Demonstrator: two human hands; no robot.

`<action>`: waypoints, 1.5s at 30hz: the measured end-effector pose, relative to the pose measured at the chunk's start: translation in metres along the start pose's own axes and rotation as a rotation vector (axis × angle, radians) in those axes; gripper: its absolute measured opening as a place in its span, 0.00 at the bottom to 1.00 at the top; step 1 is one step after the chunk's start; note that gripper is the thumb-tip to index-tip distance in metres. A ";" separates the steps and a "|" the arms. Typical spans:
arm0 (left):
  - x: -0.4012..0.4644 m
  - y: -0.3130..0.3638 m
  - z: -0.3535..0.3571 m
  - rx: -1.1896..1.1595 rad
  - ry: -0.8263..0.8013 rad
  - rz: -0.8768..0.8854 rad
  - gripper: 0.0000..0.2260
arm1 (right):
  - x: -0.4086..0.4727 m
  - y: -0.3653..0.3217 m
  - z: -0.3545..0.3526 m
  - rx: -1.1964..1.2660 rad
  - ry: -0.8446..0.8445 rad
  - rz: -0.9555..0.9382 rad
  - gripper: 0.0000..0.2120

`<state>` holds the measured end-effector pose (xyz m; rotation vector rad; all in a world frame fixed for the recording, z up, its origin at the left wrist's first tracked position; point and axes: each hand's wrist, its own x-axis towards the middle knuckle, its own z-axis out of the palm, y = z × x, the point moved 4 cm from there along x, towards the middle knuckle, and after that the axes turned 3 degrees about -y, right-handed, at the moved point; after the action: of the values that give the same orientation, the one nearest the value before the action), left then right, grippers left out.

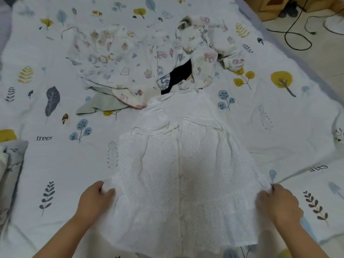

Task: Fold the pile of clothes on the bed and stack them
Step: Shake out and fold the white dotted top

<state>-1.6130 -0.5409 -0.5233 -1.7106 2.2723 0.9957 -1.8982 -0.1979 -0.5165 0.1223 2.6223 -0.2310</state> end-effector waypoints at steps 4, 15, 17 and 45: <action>-0.017 0.021 -0.007 0.124 0.073 0.185 0.10 | -0.007 -0.012 -0.014 0.078 0.008 -0.150 0.11; -0.083 0.070 0.053 0.446 -0.063 0.720 0.17 | -0.075 -0.051 -0.001 -0.139 -0.082 -0.617 0.09; -0.093 0.072 0.080 0.522 -0.177 0.809 0.21 | -0.081 -0.053 0.010 -0.160 -0.120 -0.667 0.15; -0.007 0.075 0.129 0.643 -0.045 0.613 0.35 | -0.008 -0.085 0.097 -0.370 0.076 -0.854 0.36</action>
<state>-1.7131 -0.4513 -0.5886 -0.7496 2.7212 0.2726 -1.8558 -0.2997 -0.5844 -1.1363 2.5776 -0.0160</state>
